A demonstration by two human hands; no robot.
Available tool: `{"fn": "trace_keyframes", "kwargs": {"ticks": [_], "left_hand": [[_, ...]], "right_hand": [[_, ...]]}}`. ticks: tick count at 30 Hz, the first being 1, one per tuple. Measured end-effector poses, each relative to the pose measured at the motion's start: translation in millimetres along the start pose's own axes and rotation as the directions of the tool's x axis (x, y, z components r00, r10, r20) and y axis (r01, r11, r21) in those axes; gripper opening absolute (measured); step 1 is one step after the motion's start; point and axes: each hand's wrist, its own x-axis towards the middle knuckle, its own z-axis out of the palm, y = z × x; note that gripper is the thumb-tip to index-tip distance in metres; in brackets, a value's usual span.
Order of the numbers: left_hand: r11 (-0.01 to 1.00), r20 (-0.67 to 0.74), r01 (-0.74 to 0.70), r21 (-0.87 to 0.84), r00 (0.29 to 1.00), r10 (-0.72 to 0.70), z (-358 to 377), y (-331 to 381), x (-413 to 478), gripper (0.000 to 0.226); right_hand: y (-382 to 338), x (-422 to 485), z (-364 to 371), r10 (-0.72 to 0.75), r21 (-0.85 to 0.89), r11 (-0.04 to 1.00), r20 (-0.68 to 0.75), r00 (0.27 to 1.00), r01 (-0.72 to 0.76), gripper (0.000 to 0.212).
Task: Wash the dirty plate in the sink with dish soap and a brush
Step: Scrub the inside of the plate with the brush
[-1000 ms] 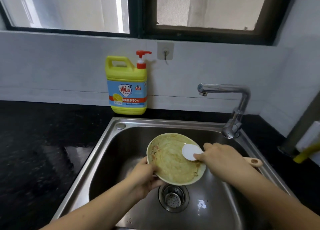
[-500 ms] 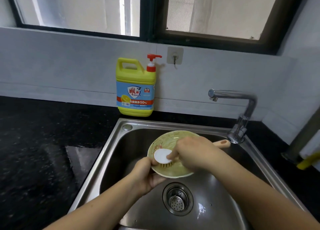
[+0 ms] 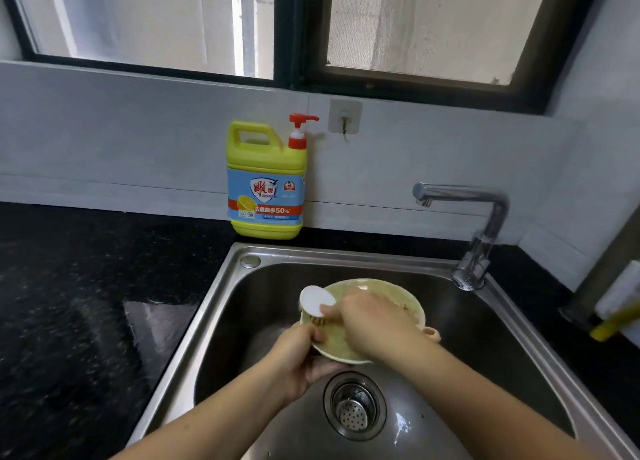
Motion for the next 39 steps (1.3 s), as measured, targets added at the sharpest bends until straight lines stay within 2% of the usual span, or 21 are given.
{"fn": "trace_keyframes", "kwargs": {"ticks": [5, 9, 13, 15, 18, 24, 28, 31, 35, 39], "left_hand": [[0.997, 0.004, -0.009, 0.076, 1.0, 0.009, 1, 0, 0, 0.029], [0.998, 0.011, -0.02, 0.057, 1.0, 0.019, -2, 0, 4, 0.033], [0.997, 0.029, -0.011, 0.079, 1.0, 0.009, 0, 1, 2, 0.032], [0.996, 0.055, -0.009, 0.083, 0.999, 0.005, 0, 0, 3, 0.033], [0.997, 0.064, -0.02, 0.078, 0.998, 0.015, -3, 0, 5, 0.038], [0.995, 0.102, 0.041, 0.091, 0.994, -0.05, 0, 1, -1, 0.031], [0.995, 0.104, 0.023, 0.095, 0.994, -0.033, -3, 0, 1, 0.035], [0.995, 0.118, 0.029, 0.095, 0.992, -0.041, -5, 0, 2, 0.039], [0.986, 0.159, 0.024, 0.165, 0.986, -0.05, -5, -2, 1, 0.043], [0.987, 0.118, 0.03, 0.156, 0.992, -0.049, -3, -4, 3, 0.034]], "right_hand": [[21, 5, 3, 0.167, -0.052, 0.983, -0.15, 0.974, -0.177, 0.042], [1, -7, 5, 0.05, 0.131, 0.99, -0.031, 0.998, -0.046, 0.041], [21, 1, 8, 0.133, 0.051, 0.991, -0.141, 0.981, -0.127, 0.046], [18, -5, 7, 0.114, 0.086, 0.991, -0.098, 0.989, -0.106, 0.048], [6, -17, 5, 0.001, 0.154, 0.988, -0.032, 0.999, 0.004, 0.045], [29, -8, 15, 0.118, 0.109, 0.988, -0.093, 0.989, -0.107, 0.052], [18, -19, 16, 0.047, 0.233, 0.972, -0.02, 0.999, -0.041, 0.041], [16, -31, 11, -0.004, 0.19, 0.982, -0.041, 0.999, 0.012, 0.041], [20, -34, 13, 0.039, 0.151, 0.988, -0.088, 0.995, -0.025, 0.049], [30, -30, 17, 0.176, 0.076, 0.983, -0.18, 0.968, -0.165, 0.052]]}}
